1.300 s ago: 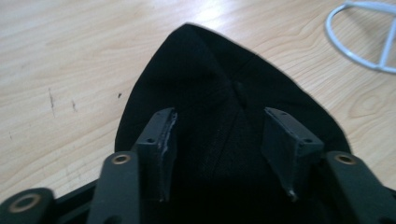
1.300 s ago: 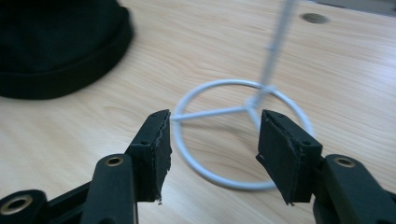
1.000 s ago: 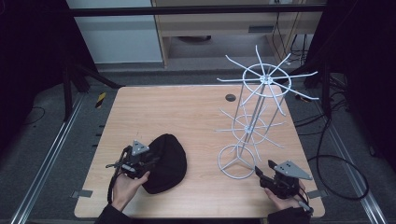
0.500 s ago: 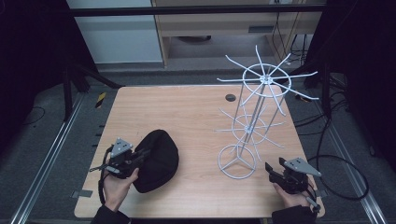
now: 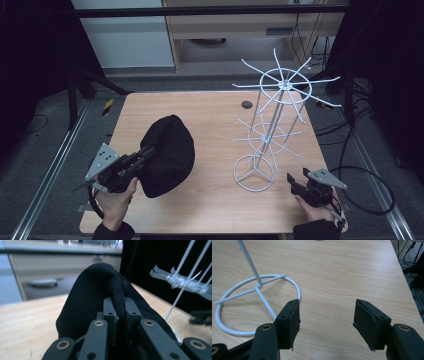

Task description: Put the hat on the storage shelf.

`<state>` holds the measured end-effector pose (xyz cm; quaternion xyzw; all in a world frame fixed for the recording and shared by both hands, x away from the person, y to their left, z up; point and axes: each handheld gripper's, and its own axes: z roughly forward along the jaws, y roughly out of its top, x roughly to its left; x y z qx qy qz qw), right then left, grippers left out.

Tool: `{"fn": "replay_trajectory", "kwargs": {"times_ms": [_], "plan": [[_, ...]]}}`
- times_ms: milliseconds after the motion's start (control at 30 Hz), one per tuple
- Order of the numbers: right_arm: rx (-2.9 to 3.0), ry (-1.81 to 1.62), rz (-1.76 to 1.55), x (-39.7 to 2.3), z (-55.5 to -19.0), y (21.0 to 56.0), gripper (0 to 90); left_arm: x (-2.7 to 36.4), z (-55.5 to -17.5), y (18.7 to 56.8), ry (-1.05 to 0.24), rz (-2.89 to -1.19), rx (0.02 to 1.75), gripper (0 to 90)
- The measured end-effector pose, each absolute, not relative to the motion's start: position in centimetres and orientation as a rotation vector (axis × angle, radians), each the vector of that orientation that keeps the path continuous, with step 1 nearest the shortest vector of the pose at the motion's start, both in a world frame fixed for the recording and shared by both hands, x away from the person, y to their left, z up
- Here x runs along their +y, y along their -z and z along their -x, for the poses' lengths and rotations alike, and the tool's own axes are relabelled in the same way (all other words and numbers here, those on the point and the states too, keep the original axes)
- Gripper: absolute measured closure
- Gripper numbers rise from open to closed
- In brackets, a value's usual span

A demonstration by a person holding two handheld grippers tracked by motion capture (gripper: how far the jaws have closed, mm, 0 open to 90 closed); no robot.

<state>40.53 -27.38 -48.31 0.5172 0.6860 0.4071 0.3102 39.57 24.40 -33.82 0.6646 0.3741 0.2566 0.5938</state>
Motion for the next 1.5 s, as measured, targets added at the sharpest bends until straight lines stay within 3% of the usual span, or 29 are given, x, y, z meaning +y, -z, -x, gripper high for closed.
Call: {"fn": "replay_trajectory", "kwargs": {"times_ms": [633,1500], "plan": [[1.817,-1.068,-1.353,-27.4,-40.6,48.4,36.1,21.6,-39.8,27.5,-0.562,-1.323,0.692,81.9],[1.825,-1.073,-1.347,-27.3,-40.7,48.5,35.4,20.5,-40.4,21.3,-0.483,-1.229,0.587,81.9]]}}
